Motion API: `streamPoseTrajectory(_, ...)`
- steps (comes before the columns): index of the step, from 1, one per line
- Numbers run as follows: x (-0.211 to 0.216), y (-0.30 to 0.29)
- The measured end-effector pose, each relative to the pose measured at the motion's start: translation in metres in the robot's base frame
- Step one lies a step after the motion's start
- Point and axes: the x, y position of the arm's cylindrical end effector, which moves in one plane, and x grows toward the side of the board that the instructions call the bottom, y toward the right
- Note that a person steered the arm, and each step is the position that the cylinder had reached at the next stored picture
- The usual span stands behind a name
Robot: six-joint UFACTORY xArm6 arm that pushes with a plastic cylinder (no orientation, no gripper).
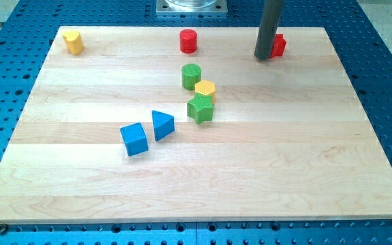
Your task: Put your arm at the right of the green star
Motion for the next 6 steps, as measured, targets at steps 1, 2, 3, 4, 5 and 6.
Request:
streamPoseTrajectory(1, -0.004, 0.007)
streamPoseTrajectory(2, -0.017, 0.027)
streamPoseTrajectory(3, -0.016, 0.020)
streamPoseTrajectory(4, 0.040, -0.045)
streamPoseTrajectory(5, 0.102, -0.057)
streamPoseTrajectory(6, 0.137, -0.060)
